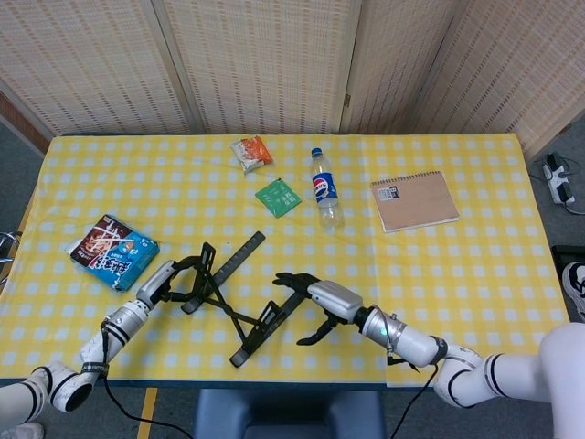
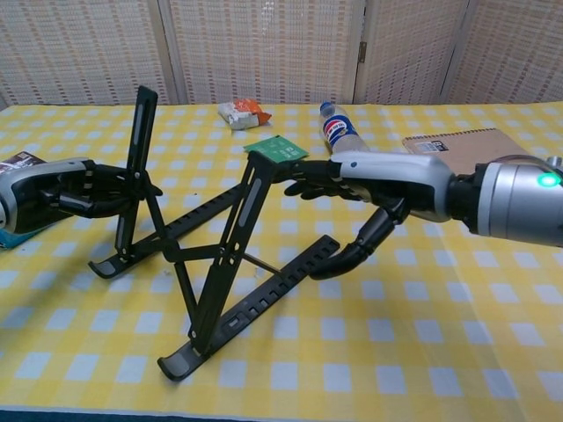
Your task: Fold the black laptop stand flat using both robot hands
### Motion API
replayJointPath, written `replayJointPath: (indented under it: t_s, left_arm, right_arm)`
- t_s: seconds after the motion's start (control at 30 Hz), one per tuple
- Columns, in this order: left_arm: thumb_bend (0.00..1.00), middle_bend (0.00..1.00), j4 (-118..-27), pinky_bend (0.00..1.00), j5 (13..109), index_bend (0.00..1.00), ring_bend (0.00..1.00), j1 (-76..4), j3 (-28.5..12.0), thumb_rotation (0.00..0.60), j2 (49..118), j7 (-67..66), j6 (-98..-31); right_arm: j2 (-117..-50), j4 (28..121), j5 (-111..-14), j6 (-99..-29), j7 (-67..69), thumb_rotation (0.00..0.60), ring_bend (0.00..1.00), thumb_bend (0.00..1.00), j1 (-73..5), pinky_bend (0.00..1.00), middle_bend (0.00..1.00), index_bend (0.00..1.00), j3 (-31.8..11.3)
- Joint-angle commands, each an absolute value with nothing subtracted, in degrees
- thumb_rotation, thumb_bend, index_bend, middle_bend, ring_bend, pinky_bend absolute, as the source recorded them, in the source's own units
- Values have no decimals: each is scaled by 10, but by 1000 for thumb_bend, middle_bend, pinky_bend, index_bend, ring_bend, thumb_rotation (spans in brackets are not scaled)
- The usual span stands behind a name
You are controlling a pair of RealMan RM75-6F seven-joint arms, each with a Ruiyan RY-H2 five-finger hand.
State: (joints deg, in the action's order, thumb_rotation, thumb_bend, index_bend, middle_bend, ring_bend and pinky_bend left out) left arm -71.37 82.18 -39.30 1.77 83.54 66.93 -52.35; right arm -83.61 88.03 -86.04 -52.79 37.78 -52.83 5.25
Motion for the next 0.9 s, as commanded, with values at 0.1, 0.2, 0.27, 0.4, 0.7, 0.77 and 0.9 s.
replayJointPath:
  t_s: [0.1, 0.2, 0.27, 0.4, 0.7, 0.77, 0.9]
  left_arm:
    - [501, 270, -740, 0, 799, 556, 105, -380, 1, 600, 833, 630, -520]
    - [502, 270, -753, 0, 785, 552, 103, -373, -8, 600, 834, 608, -520]
    - [502, 270, -759, 0, 775, 551, 103, -370, -14, 600, 836, 594, -518]
    - [502, 270, -770, 0, 762, 550, 102, -364, -25, 600, 838, 572, -511]
    - [502, 269, -789, 0, 755, 548, 100, -349, -39, 600, 831, 565, -504]
    - [503, 269, -791, 0, 757, 546, 100, -346, -41, 600, 830, 564, -504]
    - [503, 270, -799, 0, 763, 544, 99, -341, -44, 600, 827, 564, -506]
  right_arm:
    - [-890, 878, -830, -523, 307, 506, 0, 67, -510, 0, 0, 0, 17]
    - [-913, 869, -824, -526, 285, 506, 0, 68, -505, 0, 0, 0, 6]
    - [-929, 861, -819, -529, 269, 507, 0, 68, -501, 0, 0, 0, -3]
    - [-969, 838, -809, -537, 229, 506, 0, 67, -495, 0, 0, 0, -20]
    - [-1017, 789, -794, -544, 166, 551, 0, 67, -489, 0, 0, 0, -53]
    - [-1020, 785, -793, -543, 159, 570, 0, 67, -490, 0, 0, 0, -59]
    - [-1017, 778, -794, -543, 141, 586, 0, 66, -491, 0, 0, 0, -68]
